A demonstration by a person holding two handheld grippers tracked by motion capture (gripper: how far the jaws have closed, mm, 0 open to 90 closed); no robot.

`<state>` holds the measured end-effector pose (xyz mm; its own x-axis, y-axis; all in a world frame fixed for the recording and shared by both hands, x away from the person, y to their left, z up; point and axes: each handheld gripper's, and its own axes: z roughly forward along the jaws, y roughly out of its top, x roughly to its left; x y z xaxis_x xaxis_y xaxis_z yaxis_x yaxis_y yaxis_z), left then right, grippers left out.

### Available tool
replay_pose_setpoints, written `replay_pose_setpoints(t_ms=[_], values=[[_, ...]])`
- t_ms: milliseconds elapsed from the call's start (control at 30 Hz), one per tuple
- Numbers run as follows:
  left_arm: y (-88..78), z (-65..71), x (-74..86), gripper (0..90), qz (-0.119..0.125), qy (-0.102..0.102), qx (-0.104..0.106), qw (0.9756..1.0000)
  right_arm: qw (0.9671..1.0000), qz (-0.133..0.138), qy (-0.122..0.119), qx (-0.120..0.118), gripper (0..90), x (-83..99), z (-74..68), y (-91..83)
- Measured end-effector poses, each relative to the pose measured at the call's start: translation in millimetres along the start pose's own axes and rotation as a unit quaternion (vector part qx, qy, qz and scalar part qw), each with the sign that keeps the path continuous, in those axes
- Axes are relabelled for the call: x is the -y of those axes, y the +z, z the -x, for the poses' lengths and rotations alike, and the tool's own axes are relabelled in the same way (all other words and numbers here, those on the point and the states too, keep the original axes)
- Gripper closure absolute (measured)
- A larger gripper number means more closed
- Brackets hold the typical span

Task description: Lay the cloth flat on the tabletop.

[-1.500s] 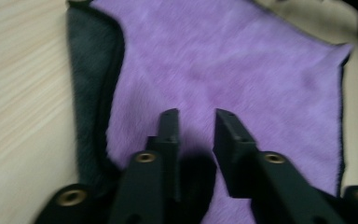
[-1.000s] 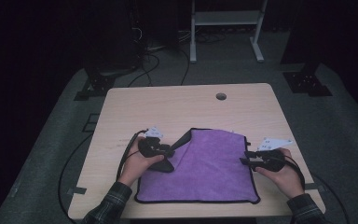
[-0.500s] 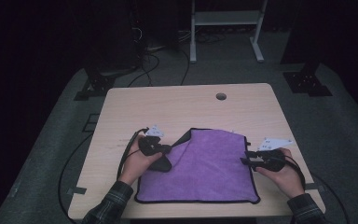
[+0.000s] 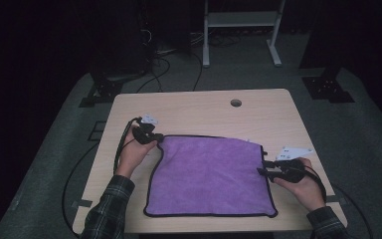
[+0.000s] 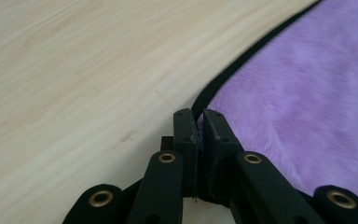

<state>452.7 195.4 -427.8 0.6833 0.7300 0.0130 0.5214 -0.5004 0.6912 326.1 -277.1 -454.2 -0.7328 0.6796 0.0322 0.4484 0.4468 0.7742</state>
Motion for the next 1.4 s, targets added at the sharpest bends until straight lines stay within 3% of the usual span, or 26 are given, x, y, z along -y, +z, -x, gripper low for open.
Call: replay_pose_setpoints(t_ms=[133, 233, 333, 467, 767, 933, 1000, 1233, 1400], values=[[11.3, -13.4, 0.0, 82.2, 0.005, -0.014, -0.013, 0.9998, 1.0, -0.001, 0.002, 0.001, 61.0, 0.3, 0.2, 0.0], [11.3, -13.5, 2.9, 76.3, 0.015, -0.023, -0.014, 0.9995, 1.0, -0.001, 0.001, 0.002, 60.8, 0.4, 0.2, -0.2], [5.6, -10.8, 11.0, 60.0, 0.03, -0.03, -0.009, 0.9991, 1.0, 0.0, 0.002, 0.003, 59.4, 1.6, 0.5, -0.6], [-0.2, -7.0, 20.7, 55.1, 0.044, -0.035, 0.003, 0.9984, 1.0, 0.0, 0.002, 0.005, 57.8, 2.0, 0.7, 0.6], [-20.8, 17.7, 55.3, 48.9, 0.048, -0.043, 0.029, 0.9975, 0.9998, -0.002, -0.003, 0.022, 51.5, 1.5, 0.5, 6.4], [-32.8, 28.4, 72.0, 45.6, 0.047, -0.044, 0.023, 0.9976, 0.9996, -0.008, -0.007, 0.025, 49.9, 2.1, 0.4, 9.9], [-38.9, 35.5, 83.1, 44.1, 0.044, -0.056, 0.017, 0.9973, 0.9995, -0.011, -0.006, 0.029, 48.6, 2.8, 0.3, 11.6], [-38.5, 52.5, 101.4, 42.5, 0.026, -0.061, 0.021, 0.9976, 0.9994, -0.011, -0.009, 0.032, 48.3, 2.9, 1.0, 11.9], [-35.4, 59.6, 101.7, 40.7, 0.027, -0.061, 0.016, 0.9977, 0.9994, -0.012, -0.005, 0.032, 48.4, 4.6, 0.6, 11.1]])
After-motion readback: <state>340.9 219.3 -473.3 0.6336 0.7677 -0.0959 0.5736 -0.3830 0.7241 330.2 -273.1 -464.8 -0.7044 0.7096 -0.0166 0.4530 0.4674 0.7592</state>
